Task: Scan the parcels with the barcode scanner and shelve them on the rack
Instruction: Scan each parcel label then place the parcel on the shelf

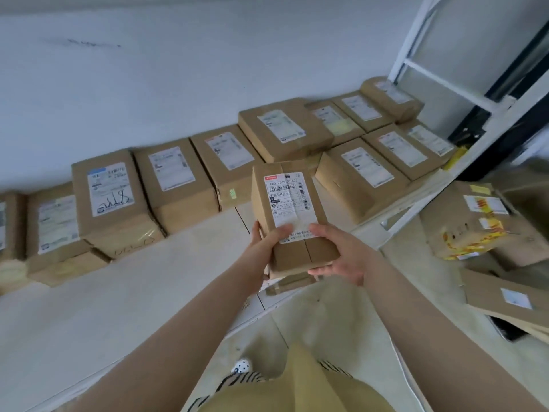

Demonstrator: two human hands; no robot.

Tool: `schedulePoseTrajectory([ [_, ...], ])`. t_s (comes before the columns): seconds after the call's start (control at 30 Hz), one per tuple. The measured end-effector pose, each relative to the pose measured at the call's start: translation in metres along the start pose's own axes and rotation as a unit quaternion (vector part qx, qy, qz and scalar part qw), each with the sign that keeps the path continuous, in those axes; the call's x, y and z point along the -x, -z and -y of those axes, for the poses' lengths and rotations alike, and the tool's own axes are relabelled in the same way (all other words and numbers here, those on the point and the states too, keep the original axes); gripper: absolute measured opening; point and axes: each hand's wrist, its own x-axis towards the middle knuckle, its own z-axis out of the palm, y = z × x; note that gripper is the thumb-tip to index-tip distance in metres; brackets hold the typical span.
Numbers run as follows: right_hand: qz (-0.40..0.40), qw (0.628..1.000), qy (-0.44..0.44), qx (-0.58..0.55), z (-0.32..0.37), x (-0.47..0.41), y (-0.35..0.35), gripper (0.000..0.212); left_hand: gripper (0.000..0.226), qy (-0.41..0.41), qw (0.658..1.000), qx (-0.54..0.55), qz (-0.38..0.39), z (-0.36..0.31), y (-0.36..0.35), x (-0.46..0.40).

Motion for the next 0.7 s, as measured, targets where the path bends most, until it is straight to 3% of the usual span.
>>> schedulePoseTrajectory([
  [0.1, -0.016, 0.996, -0.055, -0.064, 0.012, -0.016, 0.021, 0.039, 0.104, 0.027, 1.0, 0.012, -0.008, -0.011, -0.019, -0.022],
  [0.27, -0.088, 0.982, -0.099, -0.135, 0.032, -0.037, 0.048, 0.037, 0.071, 0.056, 0.996, 0.05, -0.042, -0.025, -0.053, -0.06],
  [0.37, -0.133, 0.957, -0.12, -0.229, 0.03, -0.044, 0.063, 0.032, 0.08, 0.061, 0.995, 0.054, -0.058, -0.027, -0.072, -0.079],
  [0.5, -0.145, 0.924, -0.129, -0.33, 0.025, -0.061, 0.09, 0.051, 0.096, 0.055, 0.994, 0.062, -0.07, -0.032, -0.1, -0.102],
  [0.7, -0.146, 0.92, -0.15, -0.331, 0.029, -0.077, 0.123, 0.045, 0.082, 0.061, 0.989, 0.09, -0.101, -0.037, -0.129, -0.116],
])
